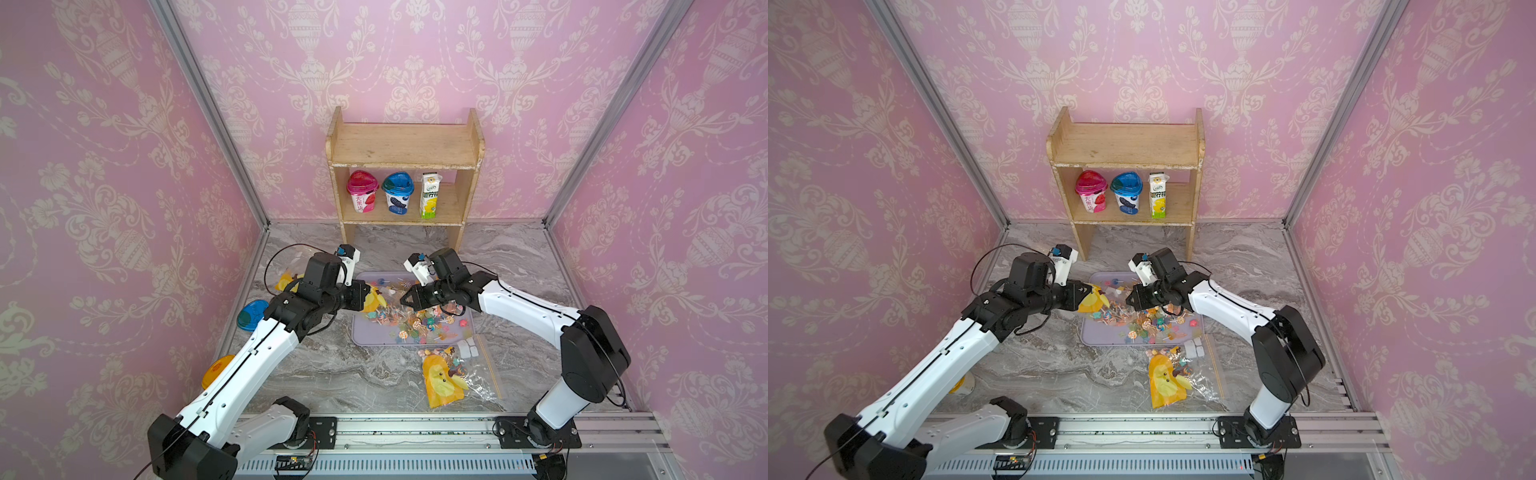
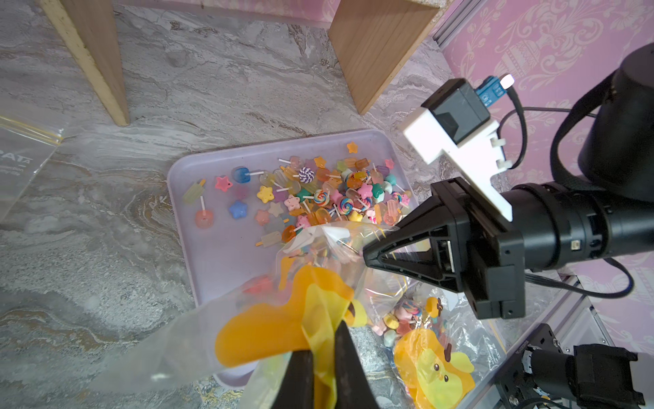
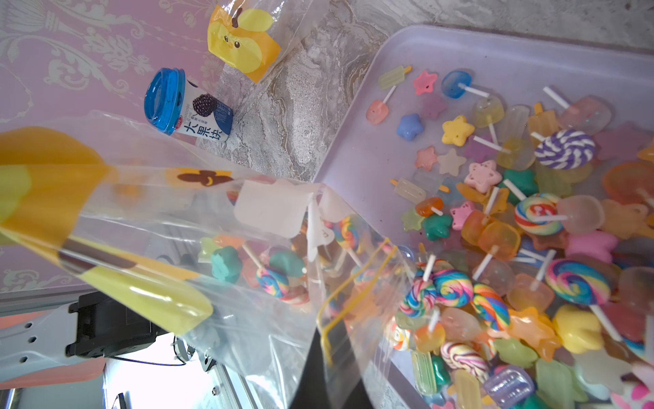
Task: Pour candies out of the ziploc bag
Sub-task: 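Pour the candies out of the ziploc bag onto the tray.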
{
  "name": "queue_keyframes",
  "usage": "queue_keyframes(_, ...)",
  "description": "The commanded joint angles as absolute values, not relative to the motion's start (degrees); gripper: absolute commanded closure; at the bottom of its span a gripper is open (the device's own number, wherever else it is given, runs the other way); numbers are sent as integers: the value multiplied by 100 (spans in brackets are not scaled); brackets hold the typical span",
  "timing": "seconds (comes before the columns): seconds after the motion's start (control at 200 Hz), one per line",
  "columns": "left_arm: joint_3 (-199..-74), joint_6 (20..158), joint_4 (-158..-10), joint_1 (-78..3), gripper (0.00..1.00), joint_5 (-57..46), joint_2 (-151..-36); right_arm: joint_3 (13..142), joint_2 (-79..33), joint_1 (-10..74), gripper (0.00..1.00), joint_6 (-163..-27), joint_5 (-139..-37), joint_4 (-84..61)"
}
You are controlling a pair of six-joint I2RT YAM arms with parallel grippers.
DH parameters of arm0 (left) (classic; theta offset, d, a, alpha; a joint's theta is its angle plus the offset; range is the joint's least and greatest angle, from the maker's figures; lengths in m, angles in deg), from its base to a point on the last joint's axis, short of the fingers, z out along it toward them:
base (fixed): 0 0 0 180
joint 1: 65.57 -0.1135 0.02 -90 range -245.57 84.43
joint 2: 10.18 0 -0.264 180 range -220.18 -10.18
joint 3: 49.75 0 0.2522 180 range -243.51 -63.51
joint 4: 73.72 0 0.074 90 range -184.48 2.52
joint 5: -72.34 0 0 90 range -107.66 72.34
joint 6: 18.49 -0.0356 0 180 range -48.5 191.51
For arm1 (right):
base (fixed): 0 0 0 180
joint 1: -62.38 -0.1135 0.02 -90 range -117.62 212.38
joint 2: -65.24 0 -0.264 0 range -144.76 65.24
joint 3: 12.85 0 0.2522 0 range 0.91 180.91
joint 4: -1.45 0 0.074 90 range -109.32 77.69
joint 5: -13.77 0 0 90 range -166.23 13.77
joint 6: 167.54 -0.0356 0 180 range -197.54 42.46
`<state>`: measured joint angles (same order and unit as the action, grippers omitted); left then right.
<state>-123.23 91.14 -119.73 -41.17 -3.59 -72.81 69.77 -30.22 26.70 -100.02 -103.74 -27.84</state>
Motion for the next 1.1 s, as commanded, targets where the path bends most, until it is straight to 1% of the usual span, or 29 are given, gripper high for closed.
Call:
queue_keyframes(0.0,-12556,8882,-11734,-4233,100,-640,-7120,7094,-3147,2714,100,-9895,-10137,-3208)
queue_keyframes(0.36,-12779,8679,-12014,-4342,100,-808,-6998,7220,-3260,2705,100,-9906,-10230,-3223)
queue_keyframes(0.801,-12756,8618,-12062,-4422,100,-816,-6957,7473,-3529,2626,100,-9932,-10295,-3292)
queue_keyframes(0.981,-12903,8509,-12180,-4473,100,-887,-6924,7591,-3479,2605,100,-9811,-10147,-3402)
queue_keyframes(1.096,-12816,8544,-12126,-4501,100,-844,-6939,7648,-3660,2596,100,-9872,-10283,-3376)
